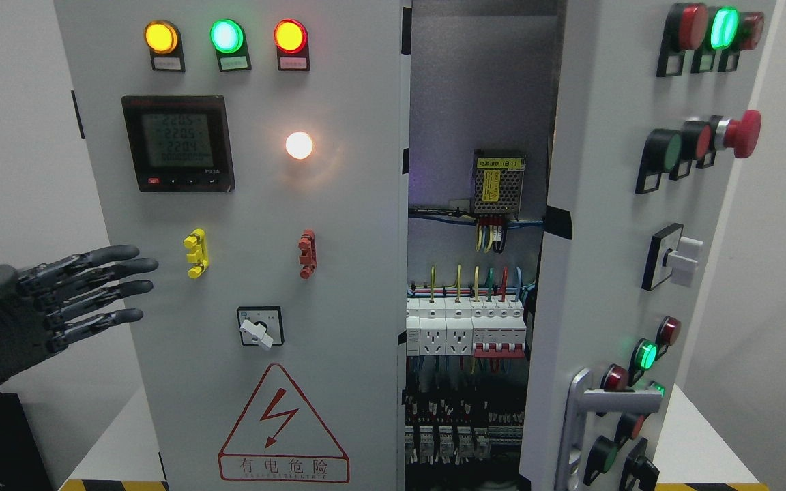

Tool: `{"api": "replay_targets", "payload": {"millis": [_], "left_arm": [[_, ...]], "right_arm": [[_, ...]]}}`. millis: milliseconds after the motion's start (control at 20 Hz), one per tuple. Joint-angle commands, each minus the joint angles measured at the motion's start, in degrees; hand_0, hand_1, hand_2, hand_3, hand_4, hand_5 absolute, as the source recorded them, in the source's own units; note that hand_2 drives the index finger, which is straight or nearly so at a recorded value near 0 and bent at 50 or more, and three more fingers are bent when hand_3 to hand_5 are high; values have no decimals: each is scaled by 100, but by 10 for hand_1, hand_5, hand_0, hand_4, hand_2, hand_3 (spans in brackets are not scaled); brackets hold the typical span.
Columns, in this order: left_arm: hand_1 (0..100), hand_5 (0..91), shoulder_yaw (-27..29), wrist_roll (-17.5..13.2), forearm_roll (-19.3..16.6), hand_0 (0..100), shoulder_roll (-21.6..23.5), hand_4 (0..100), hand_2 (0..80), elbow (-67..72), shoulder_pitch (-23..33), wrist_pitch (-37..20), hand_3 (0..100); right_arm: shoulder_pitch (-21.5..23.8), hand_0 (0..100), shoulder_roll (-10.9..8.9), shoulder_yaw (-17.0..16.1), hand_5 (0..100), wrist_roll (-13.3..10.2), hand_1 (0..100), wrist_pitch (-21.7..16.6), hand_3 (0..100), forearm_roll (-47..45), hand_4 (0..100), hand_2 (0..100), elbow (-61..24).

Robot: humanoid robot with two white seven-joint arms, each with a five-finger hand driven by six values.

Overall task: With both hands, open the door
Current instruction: 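Reach the left hand into the gap between the two cabinet doors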

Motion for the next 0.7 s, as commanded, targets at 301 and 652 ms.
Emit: {"api": "replay_targets", "payload": {"millis": [301, 652], "left_arm": [[389, 0, -5122, -9, 924, 120, -1849, 0, 0, 242, -3314, -325, 0], [389, 0, -5149, 262, 1022, 120, -2631, 0, 0, 277, -3305, -660, 0]], "right_arm": [[0, 120, 1, -123, 0, -1, 389, -2, 0, 176, 0, 0, 0], [0, 120, 1, -123, 0, -1, 389, -2, 0, 176, 0, 0, 0]]}}
